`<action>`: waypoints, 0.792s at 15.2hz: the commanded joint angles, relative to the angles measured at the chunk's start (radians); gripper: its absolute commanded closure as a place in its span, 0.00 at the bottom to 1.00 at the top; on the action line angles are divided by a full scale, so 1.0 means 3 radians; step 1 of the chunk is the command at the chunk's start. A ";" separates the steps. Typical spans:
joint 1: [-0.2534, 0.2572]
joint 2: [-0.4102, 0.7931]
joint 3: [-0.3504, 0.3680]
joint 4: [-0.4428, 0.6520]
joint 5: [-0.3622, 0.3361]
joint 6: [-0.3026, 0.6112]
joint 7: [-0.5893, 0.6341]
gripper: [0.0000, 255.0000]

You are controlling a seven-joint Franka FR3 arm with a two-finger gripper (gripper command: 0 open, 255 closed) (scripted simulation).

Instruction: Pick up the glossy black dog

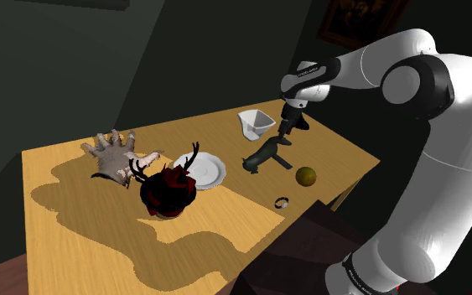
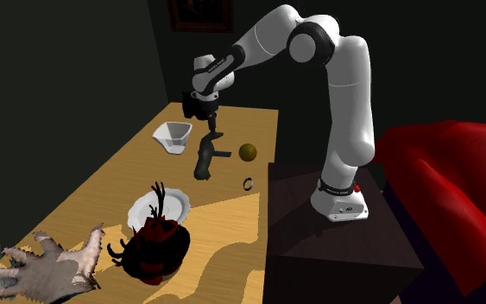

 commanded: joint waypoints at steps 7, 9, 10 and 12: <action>-0.0017 0.0117 0.0021 -0.0050 0.0057 0.0160 -0.0045 1.00; -0.0018 0.0116 0.0021 -0.0051 0.0057 0.0161 -0.0045 1.00; -0.0017 0.0115 0.0020 -0.0052 0.0056 0.0160 -0.0044 1.00; -0.0017 0.0114 0.0020 -0.0053 0.0056 0.0160 -0.0044 1.00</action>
